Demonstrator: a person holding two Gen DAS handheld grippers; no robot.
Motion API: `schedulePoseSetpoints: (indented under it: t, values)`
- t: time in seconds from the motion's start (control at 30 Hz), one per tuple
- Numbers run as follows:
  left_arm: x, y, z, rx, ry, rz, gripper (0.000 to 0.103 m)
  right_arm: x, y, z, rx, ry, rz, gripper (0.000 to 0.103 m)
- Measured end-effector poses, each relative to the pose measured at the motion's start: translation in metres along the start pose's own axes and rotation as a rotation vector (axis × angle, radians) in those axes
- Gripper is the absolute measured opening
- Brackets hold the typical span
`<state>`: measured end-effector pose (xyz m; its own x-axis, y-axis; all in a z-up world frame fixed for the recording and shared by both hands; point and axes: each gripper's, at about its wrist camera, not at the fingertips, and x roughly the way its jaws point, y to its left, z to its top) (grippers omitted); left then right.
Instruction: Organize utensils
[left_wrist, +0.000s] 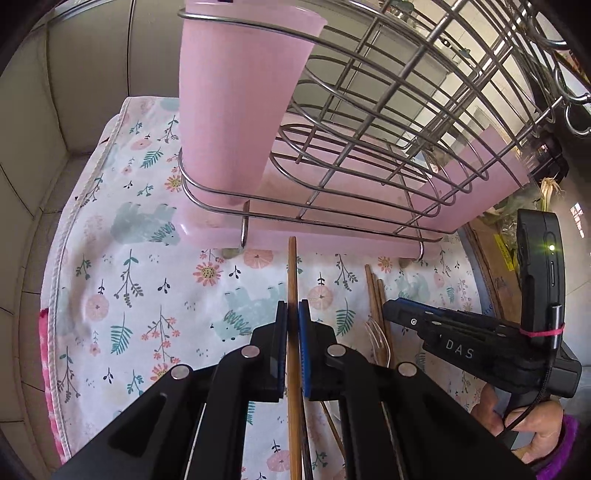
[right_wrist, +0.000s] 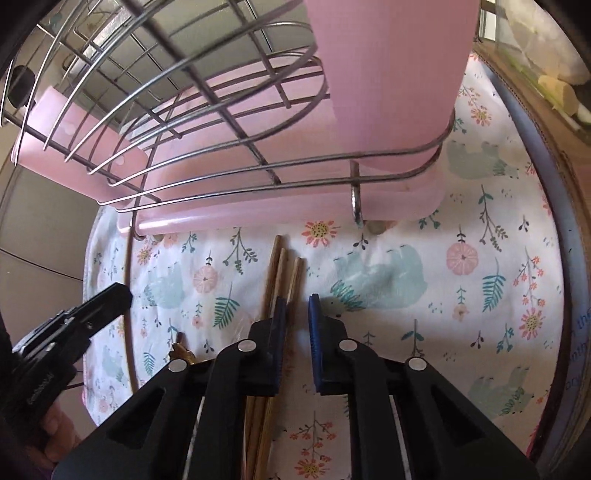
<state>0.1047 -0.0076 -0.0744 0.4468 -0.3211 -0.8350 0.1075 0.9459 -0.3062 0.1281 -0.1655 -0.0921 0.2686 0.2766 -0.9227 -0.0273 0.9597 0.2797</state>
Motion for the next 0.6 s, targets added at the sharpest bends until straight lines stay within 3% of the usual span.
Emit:
schedulePoseSetpoints:
  t: [0.13, 0.6]
  values:
    - [-0.009, 0.01, -0.001, -0.01, -0.008, -0.006, 0.005, -0.003, 0.0, 0.0, -0.002, -0.002, -0.044, 0.012]
    - [-0.023, 0.03, -0.004, -0.041, -0.026, -0.013, 0.005, -0.014, -0.022, 0.012, 0.058, 0.006, 0.06, 0.012]
